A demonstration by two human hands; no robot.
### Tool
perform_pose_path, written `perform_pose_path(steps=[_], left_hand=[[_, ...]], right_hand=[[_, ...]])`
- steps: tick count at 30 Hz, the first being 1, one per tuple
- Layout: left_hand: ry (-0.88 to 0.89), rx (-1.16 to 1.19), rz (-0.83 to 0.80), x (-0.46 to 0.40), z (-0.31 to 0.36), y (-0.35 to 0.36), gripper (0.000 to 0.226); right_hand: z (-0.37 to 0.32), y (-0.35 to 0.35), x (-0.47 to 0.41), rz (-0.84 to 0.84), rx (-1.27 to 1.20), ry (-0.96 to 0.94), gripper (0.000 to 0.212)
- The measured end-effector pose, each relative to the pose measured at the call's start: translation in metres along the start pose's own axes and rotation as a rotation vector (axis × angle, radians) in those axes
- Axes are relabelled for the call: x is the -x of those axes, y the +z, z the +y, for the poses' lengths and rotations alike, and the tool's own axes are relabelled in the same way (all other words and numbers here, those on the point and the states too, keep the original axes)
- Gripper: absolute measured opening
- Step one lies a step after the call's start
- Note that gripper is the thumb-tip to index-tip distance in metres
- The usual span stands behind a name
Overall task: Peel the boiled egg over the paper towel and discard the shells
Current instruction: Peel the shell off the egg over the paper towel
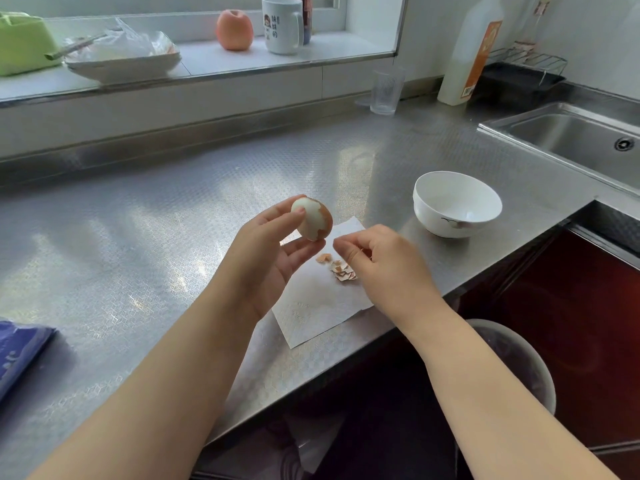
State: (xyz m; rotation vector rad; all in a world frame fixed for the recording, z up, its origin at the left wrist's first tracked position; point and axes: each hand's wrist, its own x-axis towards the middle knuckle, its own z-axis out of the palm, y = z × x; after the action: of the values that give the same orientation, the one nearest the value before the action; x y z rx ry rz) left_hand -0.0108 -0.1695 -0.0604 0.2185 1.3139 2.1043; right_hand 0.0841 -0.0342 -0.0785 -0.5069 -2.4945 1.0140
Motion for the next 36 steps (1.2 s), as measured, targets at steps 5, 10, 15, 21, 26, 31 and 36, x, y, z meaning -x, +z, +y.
perform_pose_path(steps=[5, 10, 15, 21, 26, 31, 36], left_hand=[[0.023, -0.029, -0.008, 0.001, -0.002, 0.000, 0.028], [0.033, -0.049, 0.021, 0.000, -0.002, 0.000, 0.033], [0.052, -0.070, 0.033, 0.001, -0.004, 0.001, 0.029], [0.074, -0.097, -0.001, 0.004, -0.008, 0.004, 0.030], [0.078, -0.111, -0.011, 0.004, -0.008, 0.005, 0.035], [0.076, -0.107, -0.013, 0.005, -0.008, 0.007, 0.032], [0.083, -0.132, -0.011, 0.006, -0.008, 0.008, 0.033]], right_hand=[[-0.003, -0.004, -0.003, 0.031, -0.095, 0.028, 0.003], [-0.005, -0.008, -0.007, -0.032, -0.094, -0.010, 0.013], [-0.008, -0.009, -0.006, 0.113, -0.229, -0.020, 0.018], [-0.017, -0.003, -0.008, 0.091, -0.271, -0.028, 0.020], [-0.016, -0.005, -0.008, 0.128, -0.293, -0.027, 0.013], [-0.017, -0.005, -0.007, 0.223, -0.161, -0.120, 0.010], [-0.017, 0.000, -0.007, 0.316, 0.026, -0.235, 0.010]])
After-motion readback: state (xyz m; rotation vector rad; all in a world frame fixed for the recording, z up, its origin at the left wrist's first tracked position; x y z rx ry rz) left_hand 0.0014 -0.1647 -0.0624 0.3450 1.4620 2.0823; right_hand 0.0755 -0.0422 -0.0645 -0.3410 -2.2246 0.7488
